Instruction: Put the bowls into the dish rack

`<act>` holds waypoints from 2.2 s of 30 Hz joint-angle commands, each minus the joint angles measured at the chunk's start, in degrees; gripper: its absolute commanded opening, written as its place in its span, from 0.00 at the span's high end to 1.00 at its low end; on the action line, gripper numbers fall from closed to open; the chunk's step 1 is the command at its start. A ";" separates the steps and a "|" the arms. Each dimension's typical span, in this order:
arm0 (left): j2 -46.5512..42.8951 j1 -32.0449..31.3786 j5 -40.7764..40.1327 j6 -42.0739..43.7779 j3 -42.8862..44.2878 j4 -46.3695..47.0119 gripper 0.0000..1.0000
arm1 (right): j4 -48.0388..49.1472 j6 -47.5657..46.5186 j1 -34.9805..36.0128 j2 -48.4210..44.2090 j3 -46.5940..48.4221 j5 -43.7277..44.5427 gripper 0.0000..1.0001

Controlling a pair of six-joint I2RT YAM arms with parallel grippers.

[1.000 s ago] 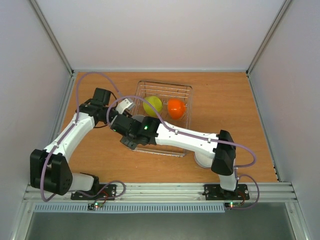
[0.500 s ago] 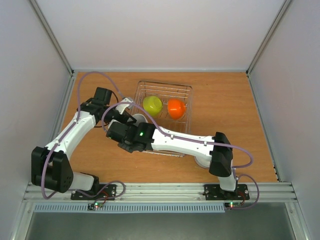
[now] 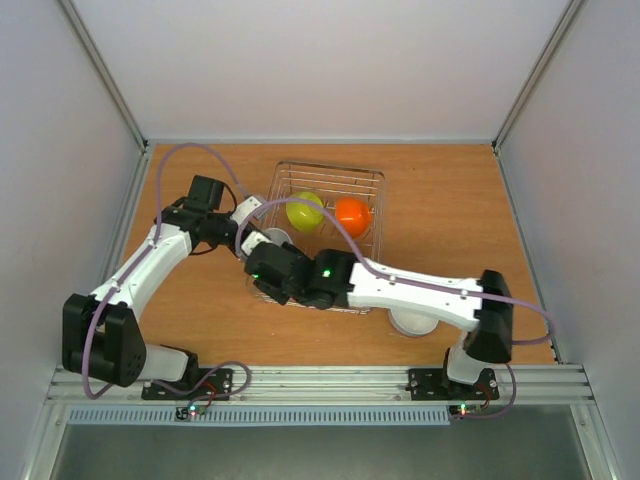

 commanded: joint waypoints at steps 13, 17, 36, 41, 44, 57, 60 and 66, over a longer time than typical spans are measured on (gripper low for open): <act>-3.34 0.56 5.43 0.21 -1.40 3.11 1.00 | 14.44 11.46 -3.30 -19.48 -17.73 -2.48 0.19; -3.75 1.85 11.51 1.70 -1.47 1.59 1.00 | 21.76 17.40 -9.61 -22.69 -24.06 -15.28 0.13; -6.32 3.76 17.12 2.92 -3.36 3.02 1.00 | 61.97 44.75 -19.99 -26.78 -45.39 -43.26 0.01; -7.31 3.87 18.77 3.34 -3.80 3.00 1.00 | 64.62 46.00 -19.99 -23.63 -44.83 -45.01 0.04; -7.89 4.09 19.96 3.79 -3.93 2.77 1.00 | 66.80 47.23 -19.99 -21.40 -44.00 -47.14 0.07; -10.15 4.57 18.50 2.57 -5.34 5.47 1.00 | 59.58 45.36 -19.47 -21.98 -43.96 -41.22 0.09; -10.12 4.58 19.05 2.66 -5.43 5.30 1.00 | 61.13 45.37 -19.47 -21.03 -43.97 -42.59 0.14; -8.75 4.58 21.73 4.35 -4.63 2.67 0.99 | 68.67 47.22 -19.47 -17.69 -43.56 -48.29 0.31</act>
